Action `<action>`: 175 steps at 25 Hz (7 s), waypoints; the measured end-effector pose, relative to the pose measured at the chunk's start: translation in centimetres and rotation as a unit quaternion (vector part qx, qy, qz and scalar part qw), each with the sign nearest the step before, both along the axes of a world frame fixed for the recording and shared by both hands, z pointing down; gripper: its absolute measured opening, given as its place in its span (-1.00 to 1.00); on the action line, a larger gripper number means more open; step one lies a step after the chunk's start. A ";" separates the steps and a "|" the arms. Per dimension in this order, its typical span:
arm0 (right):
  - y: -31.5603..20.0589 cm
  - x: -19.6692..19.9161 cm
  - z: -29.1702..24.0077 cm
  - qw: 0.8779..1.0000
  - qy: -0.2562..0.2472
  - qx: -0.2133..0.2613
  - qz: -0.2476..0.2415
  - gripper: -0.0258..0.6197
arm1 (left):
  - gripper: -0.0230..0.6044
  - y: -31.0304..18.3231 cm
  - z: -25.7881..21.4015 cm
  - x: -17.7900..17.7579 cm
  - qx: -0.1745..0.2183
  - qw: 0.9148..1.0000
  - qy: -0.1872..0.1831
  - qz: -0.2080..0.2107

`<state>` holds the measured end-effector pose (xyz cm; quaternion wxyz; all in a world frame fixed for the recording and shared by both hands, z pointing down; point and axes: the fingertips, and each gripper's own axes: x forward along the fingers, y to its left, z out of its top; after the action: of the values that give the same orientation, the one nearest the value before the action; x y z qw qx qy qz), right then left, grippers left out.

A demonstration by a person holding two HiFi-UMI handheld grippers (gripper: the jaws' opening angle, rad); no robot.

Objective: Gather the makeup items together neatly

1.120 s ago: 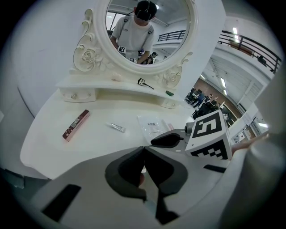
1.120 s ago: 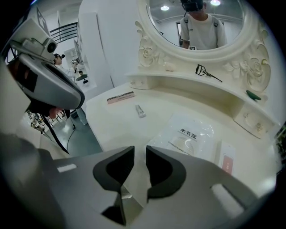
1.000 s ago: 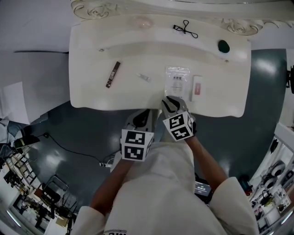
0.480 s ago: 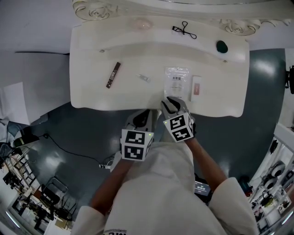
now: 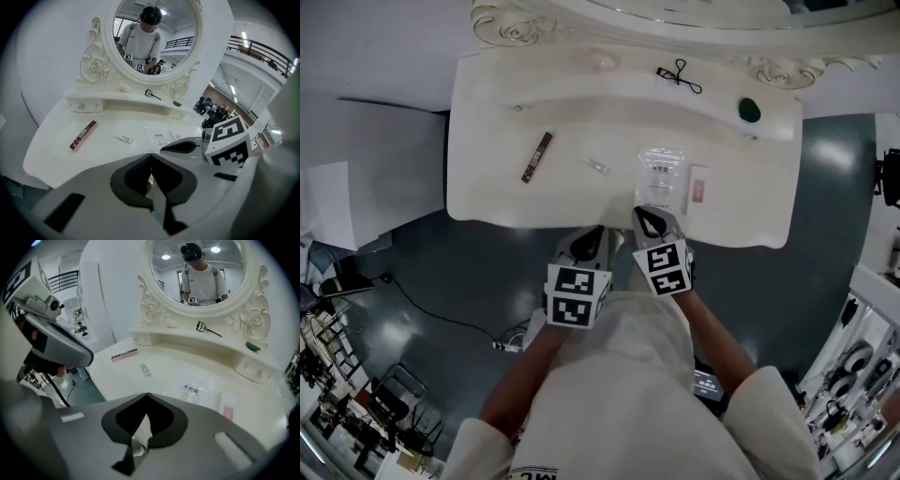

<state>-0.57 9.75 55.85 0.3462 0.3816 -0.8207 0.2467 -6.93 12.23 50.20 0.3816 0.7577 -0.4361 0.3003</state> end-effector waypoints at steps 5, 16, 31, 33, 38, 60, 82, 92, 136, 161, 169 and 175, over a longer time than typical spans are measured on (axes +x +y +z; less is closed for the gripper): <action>-0.2 -0.3 -1.5 1.000 -0.011 0.008 0.008 -0.91 | -0.89 0.0 -0.4 -0.2 0.006 1.000 0.005 -0.003; -1.6 -2.8 -4.5 0.998 -0.012 0.054 -0.026 -0.91 | -0.89 -0.6 -1.2 -1.8 0.020 0.999 0.012 -0.022; -3.5 -7.0 -4.7 0.996 -0.016 0.059 -0.068 -0.84 | -0.90 -1.5 -0.9 -5.0 0.023 0.997 0.018 -0.064; -3.9 -7.2 -4.6 0.996 -0.015 0.060 -0.069 -0.83 | -0.89 -1.6 -0.6 -5.2 0.021 0.997 0.019 -0.069; -4.8 -7.9 -4.4 0.996 -0.020 0.058 -0.069 -0.75 | -0.89 -1.3 -0.1 -5.9 0.015 0.996 0.024 -0.090; -8.1 -10.0 -1.1 0.995 0.004 0.047 -0.093 -0.69 | -0.89 -1.5 2.8 -7.2 -0.018 0.992 0.036 -0.121; -8.9 -9.5 3.3 0.993 0.032 0.004 -0.113 -0.64 | -0.90 -1.9 4.8 -7.6 -0.036 0.989 0.044 -0.136; -9.1 -9.2 4.4 0.991 0.046 -0.001 -0.126 -0.69 | -0.90 -1.7 5.2 -7.9 -0.040 0.988 0.039 -0.144; -7.1 -4.2 -2.4 0.997 -0.020 0.050 -0.055 -0.73 | -0.89 -2.5 1.4 -4.4 0.008 0.995 0.023 -0.096; -6.2 5.2 -3.1 0.996 -0.025 0.040 0.070 -0.73 | -0.90 -3.9 -0.3 1.9 0.014 1.000 0.020 -0.005; -6.1 8.2 -3.3 0.994 -0.023 0.041 0.103 -0.73 | -0.90 -4.5 -0.4 4.2 0.017 0.999 0.017 0.022; -5.6 9.7 -3.3 0.991 -0.023 0.035 0.124 -0.73 | -0.90 -4.6 -0.3 5.5 0.010 0.999 0.013 0.039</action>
<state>9.13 4.18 52.60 0.2798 0.4869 -0.7830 0.2675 -1.45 7.62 49.94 0.3677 0.7818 -0.4040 0.3006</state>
